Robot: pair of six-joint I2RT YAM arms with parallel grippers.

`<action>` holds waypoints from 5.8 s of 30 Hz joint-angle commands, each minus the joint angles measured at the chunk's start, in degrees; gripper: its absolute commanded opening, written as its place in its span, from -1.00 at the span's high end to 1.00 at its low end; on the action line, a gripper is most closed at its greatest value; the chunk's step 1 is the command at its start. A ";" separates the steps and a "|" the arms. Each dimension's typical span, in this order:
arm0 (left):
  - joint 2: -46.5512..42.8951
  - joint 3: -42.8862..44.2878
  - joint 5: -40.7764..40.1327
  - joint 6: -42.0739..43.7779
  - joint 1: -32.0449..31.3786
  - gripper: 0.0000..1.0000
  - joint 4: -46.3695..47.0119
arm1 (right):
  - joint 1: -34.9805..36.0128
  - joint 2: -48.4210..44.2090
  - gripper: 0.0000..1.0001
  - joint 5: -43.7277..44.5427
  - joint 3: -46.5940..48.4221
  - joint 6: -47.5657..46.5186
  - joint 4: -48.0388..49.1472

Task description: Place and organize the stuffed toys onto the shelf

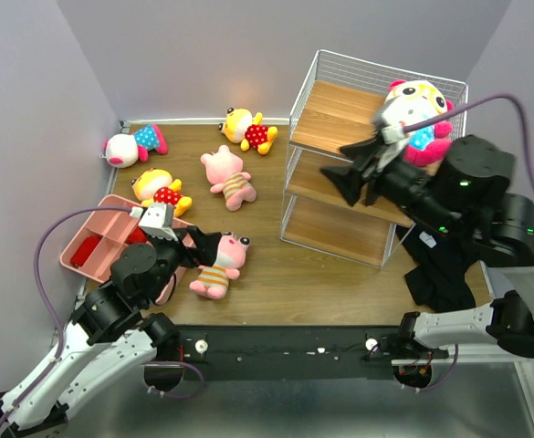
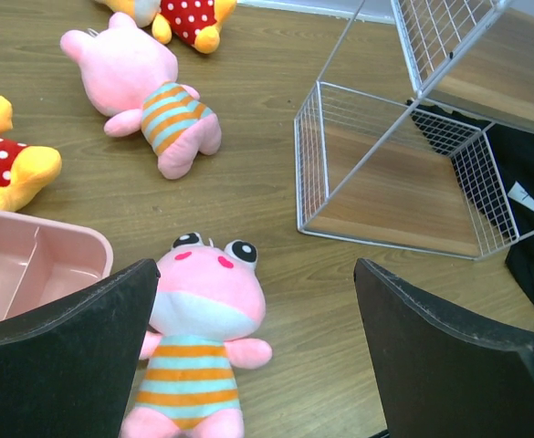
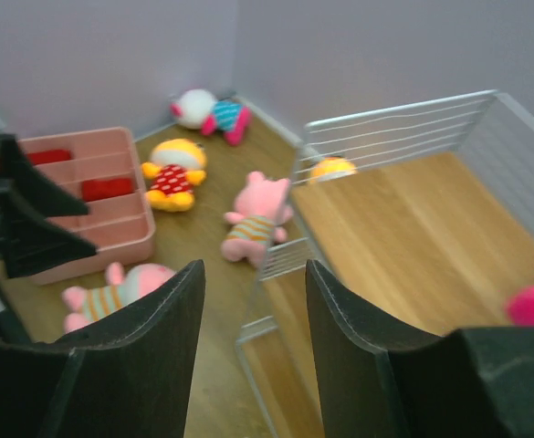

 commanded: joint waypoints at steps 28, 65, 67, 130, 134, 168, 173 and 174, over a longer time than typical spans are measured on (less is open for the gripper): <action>2.10 22.35 -5.99 -6.11 0.54 -0.72 -16.74 | 15.79 16.25 -0.12 -2.69 -35.38 24.83 28.87; -14.87 13.58 -6.96 -4.09 0.54 -0.81 -10.24 | 21.86 42.72 0.79 11.72 -29.05 18.06 22.12; -14.79 12.69 -7.57 -3.65 0.54 -0.81 -9.62 | 21.86 40.01 0.99 11.72 -29.58 17.97 18.69; 0.95 -0.23 25.39 -6.37 0.54 -0.85 11.65 | 20.63 -17.22 0.85 49.25 -39.07 16.30 -31.68; 1.38 -0.06 25.39 -6.46 0.54 -0.85 11.74 | 20.54 -18.19 0.85 51.09 -40.30 16.48 -31.41; 0.59 -0.23 24.51 -5.76 0.54 -0.86 10.51 | 20.01 -11.69 -0.25 39.32 -23.79 23.26 -40.38; -0.02 0.39 23.89 -5.40 0.54 -0.86 9.89 | 20.01 -9.14 -0.23 38.10 -20.97 21.14 -40.30; -0.02 0.39 23.89 -5.40 0.54 -0.86 9.81 | 20.01 -8.09 -0.21 37.13 -20.19 19.40 -39.34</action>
